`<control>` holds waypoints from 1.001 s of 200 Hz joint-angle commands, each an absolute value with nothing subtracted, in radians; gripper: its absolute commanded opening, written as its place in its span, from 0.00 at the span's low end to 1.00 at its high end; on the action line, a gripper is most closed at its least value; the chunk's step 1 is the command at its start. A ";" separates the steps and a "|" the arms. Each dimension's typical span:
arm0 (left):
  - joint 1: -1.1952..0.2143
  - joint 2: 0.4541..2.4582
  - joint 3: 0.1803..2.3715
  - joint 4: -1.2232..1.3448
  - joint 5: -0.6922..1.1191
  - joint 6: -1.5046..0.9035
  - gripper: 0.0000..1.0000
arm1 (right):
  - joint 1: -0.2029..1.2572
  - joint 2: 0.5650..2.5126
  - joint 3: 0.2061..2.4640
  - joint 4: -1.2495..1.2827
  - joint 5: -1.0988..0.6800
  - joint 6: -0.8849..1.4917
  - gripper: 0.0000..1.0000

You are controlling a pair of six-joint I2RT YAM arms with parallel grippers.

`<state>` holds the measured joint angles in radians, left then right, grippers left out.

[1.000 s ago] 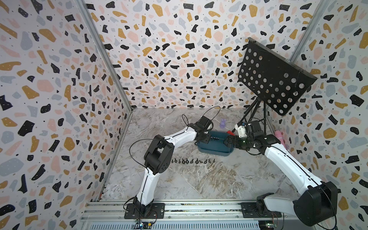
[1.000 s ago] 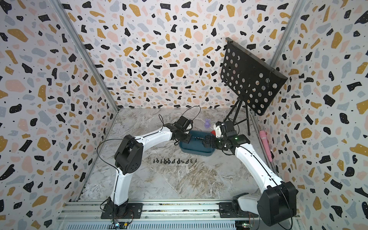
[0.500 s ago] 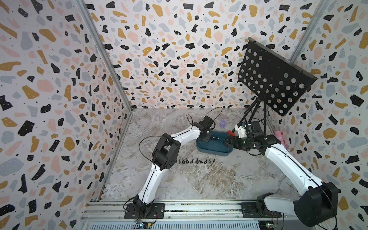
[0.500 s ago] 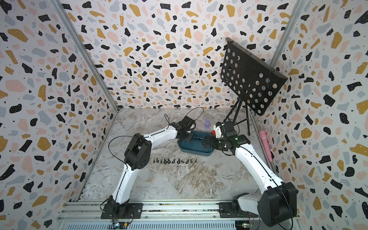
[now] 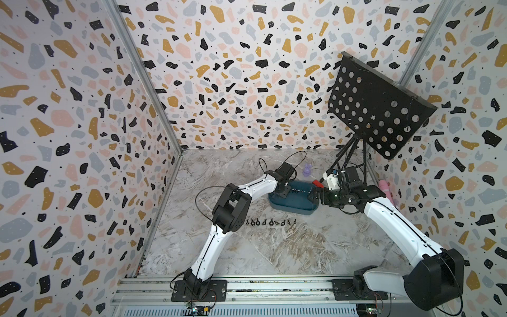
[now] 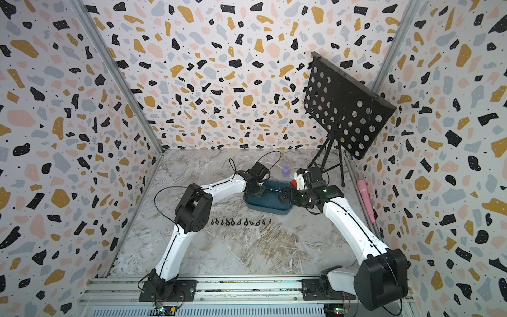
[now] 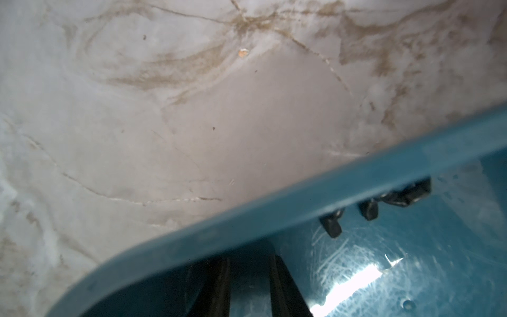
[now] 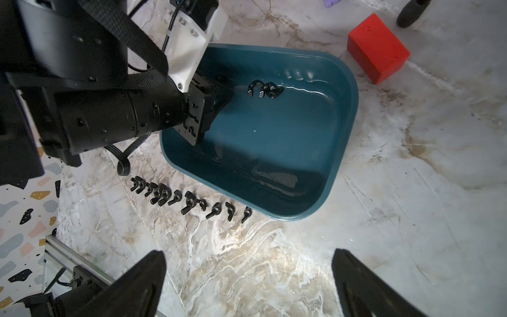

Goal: Take out the wing nut from the storage box
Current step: Pick up the wing nut from the storage box.

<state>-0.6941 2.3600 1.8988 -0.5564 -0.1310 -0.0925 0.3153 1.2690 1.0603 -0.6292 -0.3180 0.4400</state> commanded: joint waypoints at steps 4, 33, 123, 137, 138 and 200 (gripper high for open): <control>-0.692 2.369 1.923 -0.571 -0.114 -0.092 0.28 | 0.311 1.266 1.067 -0.653 -0.318 0.428 1.00; -0.693 2.343 1.910 -0.572 -0.081 -0.112 0.27 | 0.310 1.269 1.065 -0.652 -0.319 0.430 1.00; -0.695 2.256 1.906 -0.570 -0.217 -0.127 0.27 | 0.310 1.266 1.055 -0.642 -0.327 0.436 1.00; -0.696 2.272 1.910 -0.571 -0.221 -0.120 0.27 | 0.310 1.266 1.054 -0.642 -0.331 0.436 1.00; -0.696 2.274 1.910 -0.571 -0.221 -0.119 0.27 | 0.310 1.267 1.054 -0.643 -0.331 0.436 1.00; -0.695 2.328 1.925 -0.570 -0.206 -0.101 0.27 | 0.310 1.273 1.057 -0.643 -0.331 0.434 1.00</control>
